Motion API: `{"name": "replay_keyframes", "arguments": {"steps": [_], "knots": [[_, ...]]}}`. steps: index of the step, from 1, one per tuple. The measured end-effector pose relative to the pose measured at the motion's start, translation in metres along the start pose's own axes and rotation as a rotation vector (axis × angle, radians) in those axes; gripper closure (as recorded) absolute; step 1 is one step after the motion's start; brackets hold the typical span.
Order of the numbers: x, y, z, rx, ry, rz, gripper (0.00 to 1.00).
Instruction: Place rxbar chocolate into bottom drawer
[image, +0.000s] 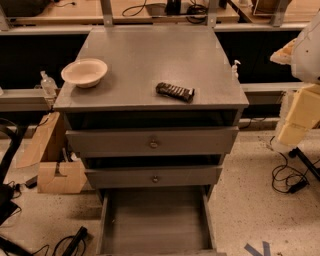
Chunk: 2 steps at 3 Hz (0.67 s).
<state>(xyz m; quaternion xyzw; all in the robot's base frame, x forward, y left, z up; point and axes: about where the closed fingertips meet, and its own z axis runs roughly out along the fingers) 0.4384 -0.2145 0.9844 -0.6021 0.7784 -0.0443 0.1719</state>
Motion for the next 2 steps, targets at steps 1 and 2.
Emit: {"name": "replay_keyframes", "arguments": {"steps": [1,2], "knots": [[-0.0036,0.0022,0.0013,0.005,0.004,-0.023,0.0],[-0.0042,0.0015,0.0008,0.008,0.002,-0.023,0.0]]}}
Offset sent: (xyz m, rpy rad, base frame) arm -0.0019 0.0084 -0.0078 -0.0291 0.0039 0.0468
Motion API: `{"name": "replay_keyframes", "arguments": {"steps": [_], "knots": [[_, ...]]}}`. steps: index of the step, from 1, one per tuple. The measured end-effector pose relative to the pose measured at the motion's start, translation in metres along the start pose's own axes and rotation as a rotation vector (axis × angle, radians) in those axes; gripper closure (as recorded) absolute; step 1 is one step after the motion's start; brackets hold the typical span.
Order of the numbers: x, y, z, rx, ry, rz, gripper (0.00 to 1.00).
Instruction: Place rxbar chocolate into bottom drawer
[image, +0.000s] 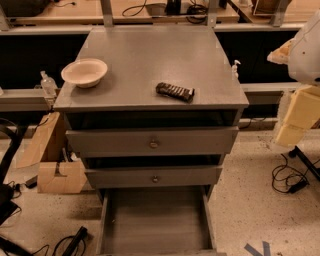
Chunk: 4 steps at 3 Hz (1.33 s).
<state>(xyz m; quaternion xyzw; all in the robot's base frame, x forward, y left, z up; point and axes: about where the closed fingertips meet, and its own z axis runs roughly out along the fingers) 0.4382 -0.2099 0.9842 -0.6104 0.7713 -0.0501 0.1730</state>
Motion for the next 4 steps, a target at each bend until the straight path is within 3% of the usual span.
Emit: {"name": "replay_keyframes", "arguments": {"steps": [1,2,3,4], "knots": [[-0.014,-0.029,0.007,0.029,-0.046,-0.013,0.0],[-0.039,-0.09,0.027,0.077,-0.118,-0.002,0.0],[-0.053,-0.126,0.042,0.099,-0.168,0.035,0.0],[-0.073,-0.144,0.064,0.105,-0.259,0.085,0.0]]}}
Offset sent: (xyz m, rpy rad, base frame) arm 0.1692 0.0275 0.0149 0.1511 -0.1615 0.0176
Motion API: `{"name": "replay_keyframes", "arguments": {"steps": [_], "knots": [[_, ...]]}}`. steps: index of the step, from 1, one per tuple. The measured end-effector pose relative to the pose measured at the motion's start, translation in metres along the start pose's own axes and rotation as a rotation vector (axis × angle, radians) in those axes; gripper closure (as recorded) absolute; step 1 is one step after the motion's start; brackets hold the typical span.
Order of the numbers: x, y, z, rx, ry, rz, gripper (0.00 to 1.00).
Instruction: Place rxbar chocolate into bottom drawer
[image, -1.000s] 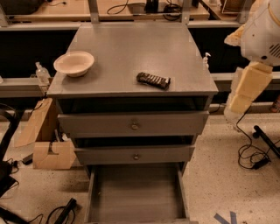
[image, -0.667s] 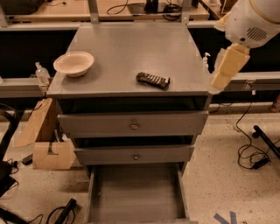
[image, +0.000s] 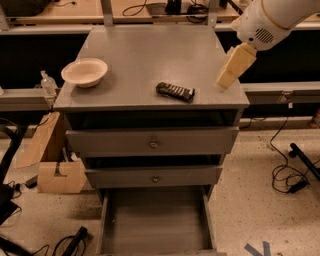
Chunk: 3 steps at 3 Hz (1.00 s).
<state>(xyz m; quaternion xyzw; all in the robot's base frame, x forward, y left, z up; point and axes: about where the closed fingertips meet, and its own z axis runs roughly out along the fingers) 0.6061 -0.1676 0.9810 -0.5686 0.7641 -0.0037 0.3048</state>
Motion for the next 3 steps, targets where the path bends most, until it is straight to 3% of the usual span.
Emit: {"name": "replay_keyframes", "arguments": {"steps": [1,2,3], "knots": [[0.0,0.0,0.0,0.0,0.0,0.0,0.0],[-0.009,-0.001,0.021,-0.026,-0.039,-0.01,0.0],[-0.032,-0.002,0.083,-0.105,-0.14,-0.014,0.0]]}}
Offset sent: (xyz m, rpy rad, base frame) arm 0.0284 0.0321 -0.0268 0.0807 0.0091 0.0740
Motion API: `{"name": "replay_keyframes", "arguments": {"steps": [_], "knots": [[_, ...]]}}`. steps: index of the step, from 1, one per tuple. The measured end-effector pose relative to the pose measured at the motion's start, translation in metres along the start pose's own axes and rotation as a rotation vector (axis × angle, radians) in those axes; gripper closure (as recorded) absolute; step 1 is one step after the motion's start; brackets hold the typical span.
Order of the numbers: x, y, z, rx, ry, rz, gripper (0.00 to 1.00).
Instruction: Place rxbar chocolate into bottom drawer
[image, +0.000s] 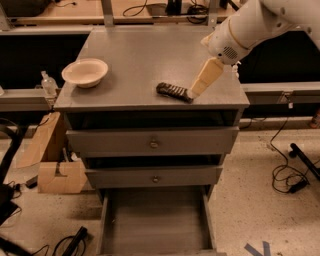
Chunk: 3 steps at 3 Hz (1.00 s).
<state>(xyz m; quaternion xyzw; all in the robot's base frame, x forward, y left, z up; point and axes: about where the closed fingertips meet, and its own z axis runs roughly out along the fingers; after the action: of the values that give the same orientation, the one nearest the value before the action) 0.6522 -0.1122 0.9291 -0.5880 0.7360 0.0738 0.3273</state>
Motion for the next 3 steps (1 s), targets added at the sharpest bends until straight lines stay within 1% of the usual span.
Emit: {"name": "replay_keyframes", "arguments": {"steps": [1,2,3], "knots": [[-0.005,-0.002,0.036,-0.054,-0.048,0.011,0.0],[-0.003,0.004,0.07,-0.123,-0.066,0.044,0.0],[0.002,0.002,0.093,-0.153,-0.055,0.086,0.0]]}}
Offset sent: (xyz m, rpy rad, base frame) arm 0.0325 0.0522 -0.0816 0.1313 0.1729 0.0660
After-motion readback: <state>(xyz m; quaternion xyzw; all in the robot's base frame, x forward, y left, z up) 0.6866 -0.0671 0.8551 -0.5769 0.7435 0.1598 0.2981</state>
